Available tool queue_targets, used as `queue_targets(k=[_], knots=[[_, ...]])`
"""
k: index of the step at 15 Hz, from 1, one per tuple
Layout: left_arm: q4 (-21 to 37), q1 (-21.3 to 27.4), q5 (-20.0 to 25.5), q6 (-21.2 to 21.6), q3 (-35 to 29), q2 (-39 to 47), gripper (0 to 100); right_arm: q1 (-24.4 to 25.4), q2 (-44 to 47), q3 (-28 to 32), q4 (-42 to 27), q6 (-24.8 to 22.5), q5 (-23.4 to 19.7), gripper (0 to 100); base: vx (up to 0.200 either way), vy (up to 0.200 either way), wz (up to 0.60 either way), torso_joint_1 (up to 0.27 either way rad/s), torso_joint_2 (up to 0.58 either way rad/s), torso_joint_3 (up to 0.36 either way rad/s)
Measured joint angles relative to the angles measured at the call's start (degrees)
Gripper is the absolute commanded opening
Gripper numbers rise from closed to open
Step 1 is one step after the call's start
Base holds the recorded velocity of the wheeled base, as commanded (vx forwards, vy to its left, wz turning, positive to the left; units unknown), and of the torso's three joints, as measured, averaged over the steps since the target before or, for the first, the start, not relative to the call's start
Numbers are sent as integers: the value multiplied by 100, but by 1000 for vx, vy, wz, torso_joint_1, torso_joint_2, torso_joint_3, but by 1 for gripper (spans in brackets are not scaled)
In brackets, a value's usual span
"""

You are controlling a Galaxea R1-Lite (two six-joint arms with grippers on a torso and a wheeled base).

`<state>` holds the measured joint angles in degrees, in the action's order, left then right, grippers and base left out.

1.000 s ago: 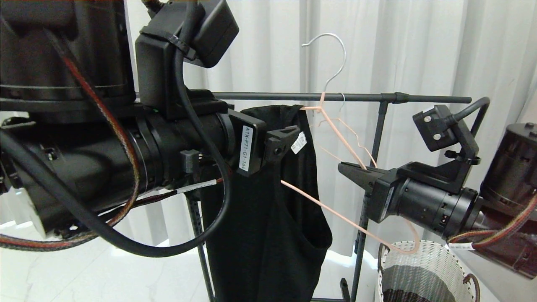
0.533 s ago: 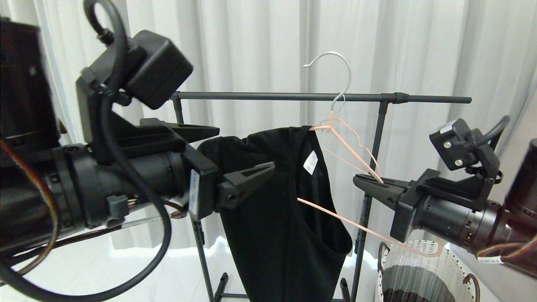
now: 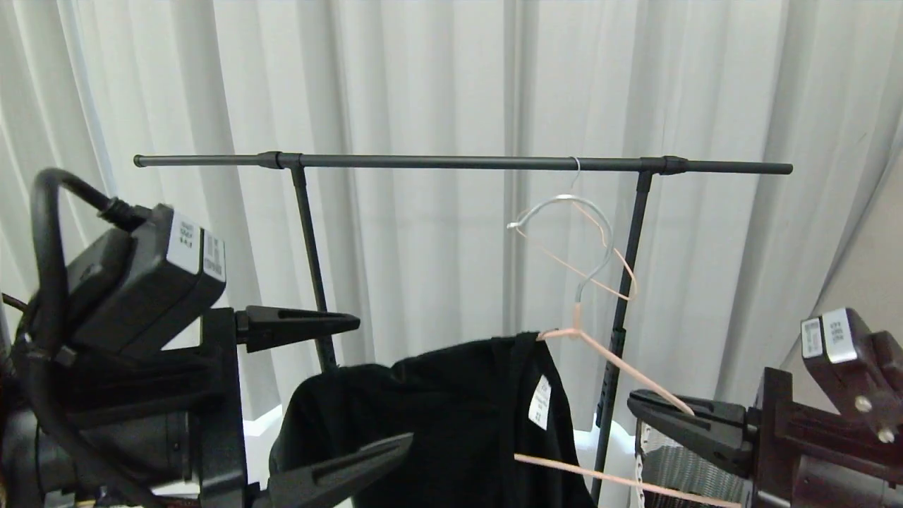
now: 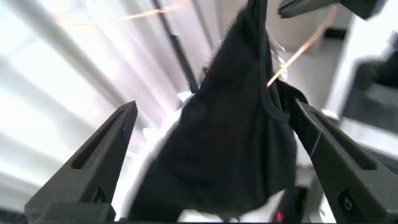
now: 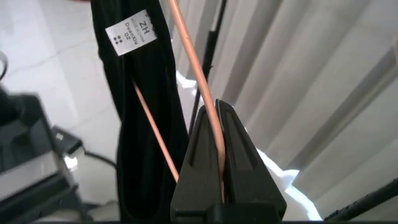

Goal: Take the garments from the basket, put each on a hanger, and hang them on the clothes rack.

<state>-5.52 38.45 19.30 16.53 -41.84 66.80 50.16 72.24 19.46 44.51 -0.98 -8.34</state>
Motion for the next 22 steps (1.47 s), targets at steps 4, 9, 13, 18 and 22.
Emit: queue_targets(k=[4, 9, 13, 18, 22], knots=[[-5, 518, 46, 0, 113, 105, 100, 317, -317, -422, 11, -140, -11, 0, 0, 0, 0, 0, 0, 0], [0, 805, 188, 29, 160, 538, 100, 621, -391, -592, 5, -182, -9, 0, 0, 0, 0, 0, 0, 0], [2, 918, 279, 44, 188, 935, 100, 778, -375, -592, 11, -204, -9, 0, 0, 0, 0, 0, 0, 0], [-5, 936, 279, 174, 162, 1250, 0, 798, -345, -540, 5, -283, -6, 0, 0, 0, 0, 0, 0, 0], [-5, 957, 265, 196, 184, 1304, 0, 798, -334, -485, 60, -332, 9, 0, 0, 0, 0, 0, 0, 0]])
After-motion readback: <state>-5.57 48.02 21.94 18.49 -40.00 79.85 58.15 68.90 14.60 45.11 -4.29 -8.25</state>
